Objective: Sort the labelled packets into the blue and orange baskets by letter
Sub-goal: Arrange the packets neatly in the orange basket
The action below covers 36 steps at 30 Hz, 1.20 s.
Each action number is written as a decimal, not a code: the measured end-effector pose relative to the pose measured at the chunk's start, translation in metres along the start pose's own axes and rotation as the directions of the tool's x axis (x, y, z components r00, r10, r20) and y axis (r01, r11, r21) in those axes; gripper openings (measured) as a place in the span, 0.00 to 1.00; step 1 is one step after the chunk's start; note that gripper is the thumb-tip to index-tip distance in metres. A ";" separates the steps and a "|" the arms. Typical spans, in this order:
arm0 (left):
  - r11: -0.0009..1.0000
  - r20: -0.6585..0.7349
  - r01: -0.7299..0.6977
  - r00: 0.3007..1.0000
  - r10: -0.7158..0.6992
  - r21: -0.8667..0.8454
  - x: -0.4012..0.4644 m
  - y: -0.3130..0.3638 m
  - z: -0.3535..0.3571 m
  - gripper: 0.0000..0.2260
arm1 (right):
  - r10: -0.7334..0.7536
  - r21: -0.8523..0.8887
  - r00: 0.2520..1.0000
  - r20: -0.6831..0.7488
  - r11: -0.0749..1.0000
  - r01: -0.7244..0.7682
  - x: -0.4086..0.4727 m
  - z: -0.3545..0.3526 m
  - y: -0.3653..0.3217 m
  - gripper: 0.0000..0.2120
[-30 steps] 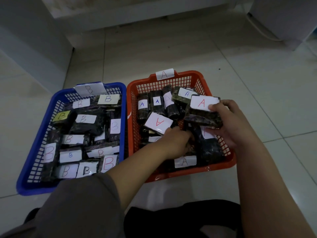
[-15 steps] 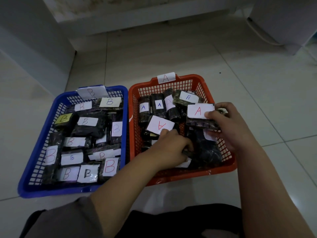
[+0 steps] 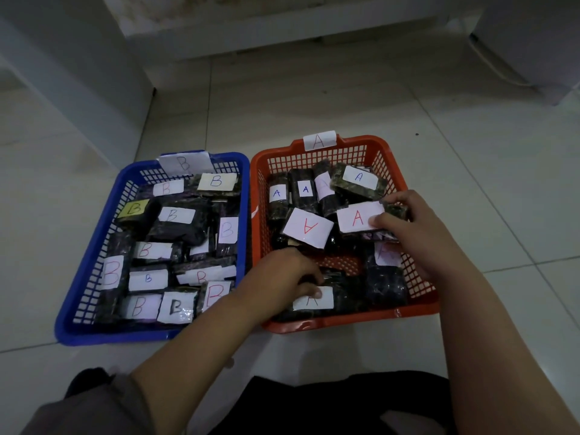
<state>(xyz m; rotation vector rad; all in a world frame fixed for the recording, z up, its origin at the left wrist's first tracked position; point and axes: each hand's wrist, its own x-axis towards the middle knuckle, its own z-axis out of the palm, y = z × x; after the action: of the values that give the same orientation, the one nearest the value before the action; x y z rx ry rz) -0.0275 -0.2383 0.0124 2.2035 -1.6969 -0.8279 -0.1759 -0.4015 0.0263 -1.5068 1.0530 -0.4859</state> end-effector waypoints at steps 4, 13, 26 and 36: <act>0.996 0.131 0.064 0.989 -0.071 0.062 0.002 0.001 -0.006 0.24 | -0.033 -0.108 0.999 0.002 0.994 0.033 0.001 0.002 0.001 0.15; 0.999 0.062 0.014 0.998 -0.017 0.038 0.007 -0.009 -0.010 0.13 | -0.063 -0.155 0.997 -0.042 0.986 0.056 0.001 -0.004 0.002 0.14; 0.995 0.136 -0.008 0.991 -0.006 0.097 0.028 -0.026 -0.014 0.12 | -0.346 -0.403 0.937 -0.050 0.866 0.298 0.005 0.015 -0.003 0.22; 0.969 0.045 -0.053 0.998 0.044 0.241 0.025 -0.023 -0.010 0.15 | -0.205 -0.845 0.979 -0.017 0.526 0.096 0.013 0.010 0.013 0.27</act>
<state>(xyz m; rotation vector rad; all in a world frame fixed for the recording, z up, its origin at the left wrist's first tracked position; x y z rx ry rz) 0.0004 -0.2570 0.0016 2.3010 -1.9561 -0.6877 -0.1655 -0.4049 0.0089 -2.4869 1.3474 -0.1501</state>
